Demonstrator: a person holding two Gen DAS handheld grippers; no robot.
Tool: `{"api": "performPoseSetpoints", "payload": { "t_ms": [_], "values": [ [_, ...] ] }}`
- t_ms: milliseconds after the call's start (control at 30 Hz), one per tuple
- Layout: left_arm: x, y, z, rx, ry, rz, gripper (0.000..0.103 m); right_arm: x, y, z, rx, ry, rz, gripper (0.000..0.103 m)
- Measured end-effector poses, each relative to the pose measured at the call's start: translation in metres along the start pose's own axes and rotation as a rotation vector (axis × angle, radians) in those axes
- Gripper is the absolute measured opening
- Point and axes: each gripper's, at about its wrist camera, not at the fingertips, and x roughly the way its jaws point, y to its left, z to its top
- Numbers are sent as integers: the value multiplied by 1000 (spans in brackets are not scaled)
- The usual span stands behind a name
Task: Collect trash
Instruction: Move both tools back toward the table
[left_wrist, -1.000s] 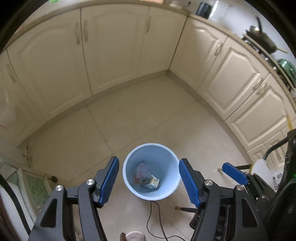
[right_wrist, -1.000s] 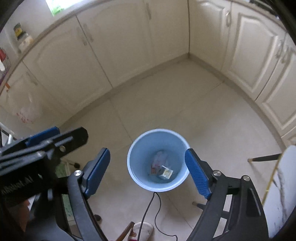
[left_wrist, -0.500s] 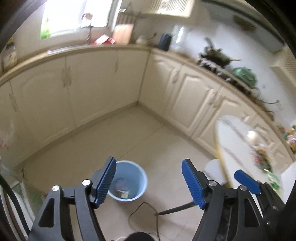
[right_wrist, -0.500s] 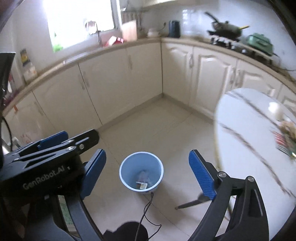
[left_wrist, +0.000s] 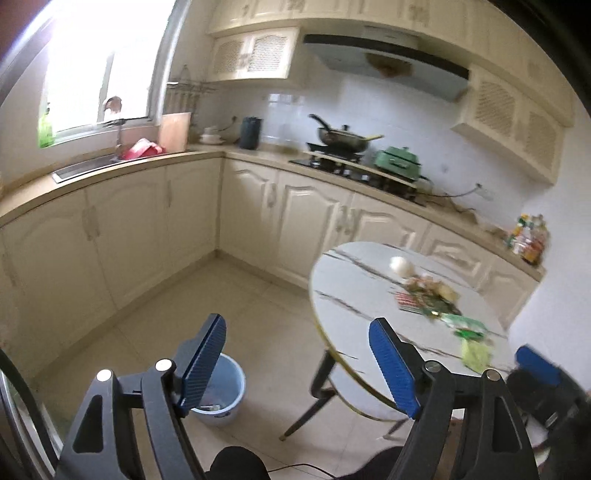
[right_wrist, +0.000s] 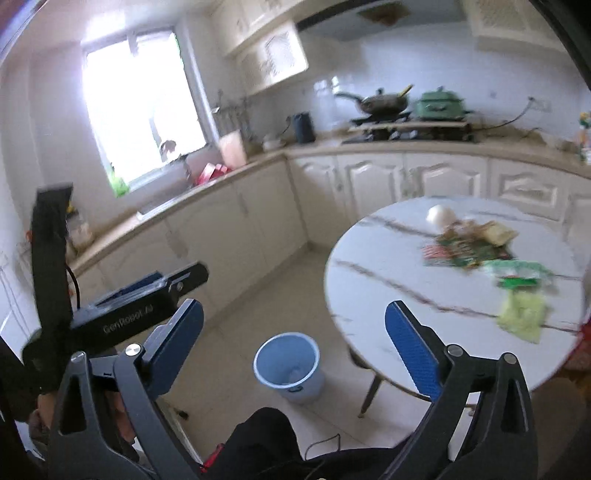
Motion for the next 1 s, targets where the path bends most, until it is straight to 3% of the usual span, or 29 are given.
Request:
{"api": "performPoseSetpoints", "payload": {
  "t_ms": [300, 433, 500, 633, 833, 1000],
  "values": [
    [-54, 0, -8, 60, -62, -43, 77, -134, -51, 25, 46, -157, -68, 103],
    [-40, -13, -13, 85, -34, -65, 77, -166, -79, 30, 41, -199, -178, 103],
    [-14, -28, 0, 100, -13, -79, 77, -172, -95, 30, 69, -211, -213, 103],
    [30, -54, 18, 134, 25, -104, 77, -171, -133, 30, 97, -219, -292, 103],
    [110, -97, 46, 197, 75, -104, 77, -126, -197, 30, 90, -123, -476, 103],
    [183, -129, 58, 231, 150, -121, 77, -54, -247, 20, 92, 2, -448, 103]
  ]
}}
